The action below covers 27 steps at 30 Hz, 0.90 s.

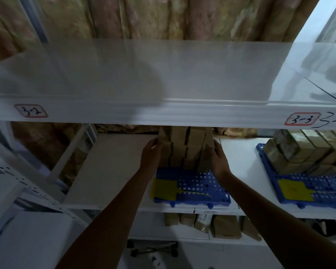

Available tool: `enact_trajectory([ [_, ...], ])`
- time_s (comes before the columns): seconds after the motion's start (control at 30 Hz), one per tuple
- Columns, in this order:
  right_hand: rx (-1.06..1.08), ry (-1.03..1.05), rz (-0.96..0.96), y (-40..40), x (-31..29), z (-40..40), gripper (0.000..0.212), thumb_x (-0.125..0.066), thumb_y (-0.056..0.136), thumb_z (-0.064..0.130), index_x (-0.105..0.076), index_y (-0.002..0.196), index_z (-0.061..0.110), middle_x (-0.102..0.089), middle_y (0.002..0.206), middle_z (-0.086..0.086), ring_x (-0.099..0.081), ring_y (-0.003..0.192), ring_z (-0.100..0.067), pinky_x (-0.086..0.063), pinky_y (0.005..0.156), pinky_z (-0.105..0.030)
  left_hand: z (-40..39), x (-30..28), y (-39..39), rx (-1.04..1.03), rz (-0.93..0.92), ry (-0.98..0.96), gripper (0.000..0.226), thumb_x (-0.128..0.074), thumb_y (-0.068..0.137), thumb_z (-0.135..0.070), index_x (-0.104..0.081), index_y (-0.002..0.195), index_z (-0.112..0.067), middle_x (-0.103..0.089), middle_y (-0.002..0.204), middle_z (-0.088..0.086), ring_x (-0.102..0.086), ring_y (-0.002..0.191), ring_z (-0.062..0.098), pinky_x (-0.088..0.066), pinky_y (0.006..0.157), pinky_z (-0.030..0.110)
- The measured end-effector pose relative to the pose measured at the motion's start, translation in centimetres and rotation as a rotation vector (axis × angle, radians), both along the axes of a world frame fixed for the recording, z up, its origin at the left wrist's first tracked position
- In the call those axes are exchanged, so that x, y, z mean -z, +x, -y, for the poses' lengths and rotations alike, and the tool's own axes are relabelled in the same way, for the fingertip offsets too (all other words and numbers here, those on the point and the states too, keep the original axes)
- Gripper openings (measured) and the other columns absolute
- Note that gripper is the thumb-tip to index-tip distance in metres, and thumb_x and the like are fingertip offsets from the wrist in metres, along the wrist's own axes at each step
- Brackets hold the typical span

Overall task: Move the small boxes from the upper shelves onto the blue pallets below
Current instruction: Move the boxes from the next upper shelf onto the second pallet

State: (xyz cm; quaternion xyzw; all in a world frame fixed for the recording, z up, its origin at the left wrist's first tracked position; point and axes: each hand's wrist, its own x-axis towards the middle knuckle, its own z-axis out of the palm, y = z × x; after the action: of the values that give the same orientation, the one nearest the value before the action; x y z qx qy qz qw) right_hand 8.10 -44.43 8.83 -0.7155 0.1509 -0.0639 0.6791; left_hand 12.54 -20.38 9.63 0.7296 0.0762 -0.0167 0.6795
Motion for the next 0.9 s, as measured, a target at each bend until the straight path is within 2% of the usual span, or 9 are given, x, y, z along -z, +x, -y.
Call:
enact_trajectory([
  [0.07, -0.011, -0.022, 0.015, 0.1, 0.0, 0.3, 0.051, -0.052, 0.107, 0.04, -0.044, 0.156, 0.028, -0.063, 0.142, -0.003, -0.064, 0.124, -0.022, -0.056, 0.098, -0.037, -0.2, -0.3, 0.2, 0.008, -0.006, 0.017, 0.03, -0.058, 0.103, -0.037, -0.057, 0.133, -0.031, -0.059, 0.138, -0.002, -0.057, 0.119, 0.016, -0.045, 0.078, 0.015],
  [0.2, 0.036, -0.164, 0.147, 0.1, -0.9, 0.8, 0.053, -0.041, 0.111, 0.041, -0.037, 0.161, 0.025, -0.054, 0.153, 0.005, -0.048, 0.145, -0.018, -0.041, 0.115, -0.032, -0.6, -2.2, 0.2, -0.034, 0.154, 0.04, 0.048, -0.056, 0.104, -0.03, -0.047, 0.15, -0.019, -0.05, 0.151, 0.003, -0.049, 0.136, 0.02, -0.044, 0.112, 0.039],
  [0.33, -0.095, -0.628, 0.447, 0.0, -2.2, 0.6, 0.062, -0.055, 0.1, 0.046, -0.04, 0.157, 0.027, -0.05, 0.156, 0.002, -0.046, 0.145, -0.02, -0.036, 0.117, -0.026, 0.1, -3.5, 0.0, 0.101, 0.38, 0.167, 0.035, -0.057, 0.1, -0.032, -0.063, 0.122, -0.005, -0.068, 0.112, 0.014, -0.065, 0.106, 0.025, -0.051, 0.092, 0.043],
  [0.4, -0.126, -0.707, 0.446, 0.6, -2.5, 0.0, 0.072, -0.068, 0.093, 0.038, -0.039, 0.157, 0.02, -0.054, 0.153, -0.003, -0.051, 0.139, -0.019, -0.042, 0.111, -0.032, 0.7, -3.6, 0.2, 0.202, 0.359, 0.263, 0.026, -0.061, 0.097, -0.033, -0.067, 0.119, -0.02, -0.071, 0.101, -0.005, -0.068, 0.1, 0.019, -0.053, 0.08, 0.043],
  [0.47, -0.089, -0.679, 0.418, 0.8, -2.7, -0.7, 0.066, -0.069, 0.092, 0.035, -0.045, 0.152, 0.023, -0.064, 0.14, -0.002, -0.06, 0.124, -0.014, -0.049, 0.098, -0.03, 1.1, -3.6, 0.5, 0.237, 0.379, 0.319, 0.03, -0.062, 0.096, -0.029, -0.062, 0.115, -0.051, -0.066, 0.102, -0.039, -0.062, 0.103, -0.016, -0.05, 0.079, 0.014],
  [0.53, -0.07, -0.639, 0.377, 1.0, -3.2, -1.0, 0.054, -0.068, 0.092, 0.038, -0.05, 0.142, 0.03, -0.07, 0.126, 0.003, -0.067, 0.113, -0.016, -0.051, 0.087, -0.028, 1.0, -3.4, 0.7, 0.196, 0.37, 0.331, 0.037, -0.063, 0.097, -0.03, -0.058, 0.13, -0.048, -0.06, 0.106, -0.047, -0.053, 0.106, -0.027, -0.042, 0.084, 0.005],
  [0.67, -0.106, -0.591, 0.353, 1.3, -3.5, -0.8, 0.043, -0.068, 0.093, 0.043, -0.056, 0.134, 0.034, -0.071, 0.124, 0.009, -0.067, 0.111, -0.01, -0.054, 0.089, -0.026, 0.7, -3.3, 1.1, 0.175, 0.31, 0.333, 0.047, -0.062, 0.098, -0.039, -0.061, 0.137, -0.014, -0.062, 0.123, -0.015, -0.059, 0.113, 0.002, -0.046, 0.094, 0.026],
  [0.8, 0.084, -0.365, 0.33, 1.4, -3.0, 0.6, 0.039, -0.05, 0.103, 0.045, -0.056, 0.139, 0.031, -0.064, 0.13, 0.016, -0.058, 0.124, -0.009, -0.042, 0.094, -0.009, 0.1, -2.9, 1.5, 0.075, 0.25, 0.128, 0.053, -0.053, 0.097, -0.046, -0.063, 0.114, 0.003, -0.068, 0.099, 0.011, -0.062, 0.086, 0.022, -0.047, 0.083, 0.035],
  [0.9, 0.186, 0.032, -0.036, 2.5, -1.3, 2.4, 0.057, -0.037, 0.108, 0.051, -0.037, 0.16, 0.026, -0.048, 0.158, 0.011, -0.043, 0.146, -0.019, -0.035, 0.118, -0.033, -0.4, -2.3, 2.5, -0.123, -0.042, -0.112, 0.053, -0.04, 0.109, -0.041, -0.044, 0.154, -0.011, -0.047, 0.154, 0.008, -0.047, 0.138, 0.025, -0.033, 0.119, 0.04],
])
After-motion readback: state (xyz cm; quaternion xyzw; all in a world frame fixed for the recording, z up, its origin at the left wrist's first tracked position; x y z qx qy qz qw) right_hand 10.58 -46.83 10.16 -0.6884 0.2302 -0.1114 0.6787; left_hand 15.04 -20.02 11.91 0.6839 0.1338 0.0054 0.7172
